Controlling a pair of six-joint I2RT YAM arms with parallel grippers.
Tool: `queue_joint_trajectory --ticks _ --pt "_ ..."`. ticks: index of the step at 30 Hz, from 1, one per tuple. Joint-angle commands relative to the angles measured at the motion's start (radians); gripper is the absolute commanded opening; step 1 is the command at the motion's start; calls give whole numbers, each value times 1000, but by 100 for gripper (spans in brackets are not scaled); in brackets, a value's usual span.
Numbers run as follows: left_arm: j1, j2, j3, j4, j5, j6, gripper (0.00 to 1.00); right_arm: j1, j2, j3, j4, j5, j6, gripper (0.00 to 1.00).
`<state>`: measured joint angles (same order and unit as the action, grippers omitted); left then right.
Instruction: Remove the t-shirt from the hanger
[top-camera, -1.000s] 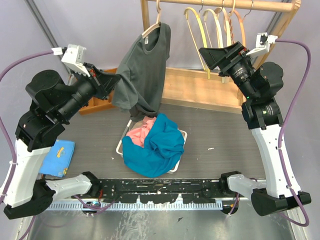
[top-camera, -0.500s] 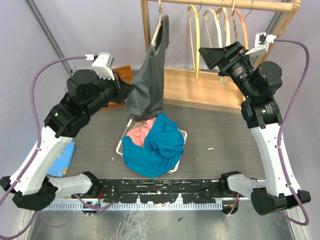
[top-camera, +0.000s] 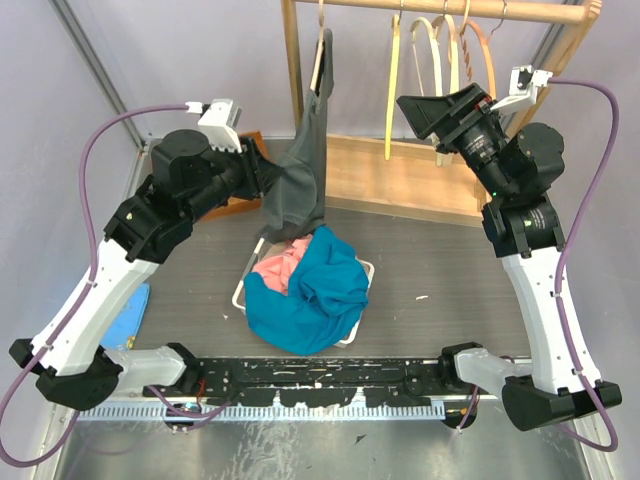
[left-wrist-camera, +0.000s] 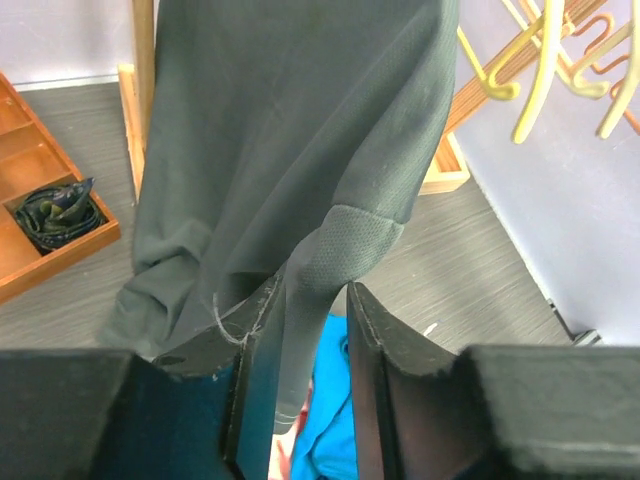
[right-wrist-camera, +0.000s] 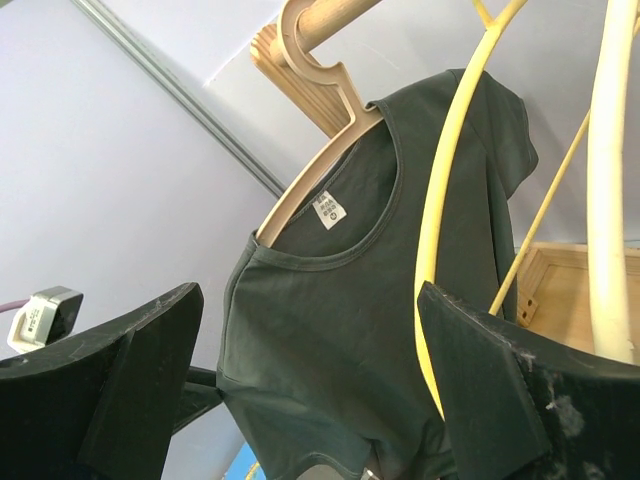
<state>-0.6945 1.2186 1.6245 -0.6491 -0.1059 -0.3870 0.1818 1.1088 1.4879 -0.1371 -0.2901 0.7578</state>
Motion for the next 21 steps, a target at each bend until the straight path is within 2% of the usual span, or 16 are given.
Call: queue_joint_trajectory --ticks 1,2,8,10,14,21 --pt "3 19 71 39 35 4 44 5 -33 -5 39 5 -9 94" --pt "3 24 78 39 42 8 49 4 -33 -7 39 6 -9 94" --pt "3 87 135 44 59 43 61 4 -37 -11 39 8 -10 94" --pt "3 120 173 33 88 58 69 4 -39 -17 38 11 -9 94" --pt "2 161 216 60 155 74 78 5 -43 -18 36 14 -11 94" --pt "-2 228 306 19 117 100 76 5 -42 -11 36 19 -14 94"
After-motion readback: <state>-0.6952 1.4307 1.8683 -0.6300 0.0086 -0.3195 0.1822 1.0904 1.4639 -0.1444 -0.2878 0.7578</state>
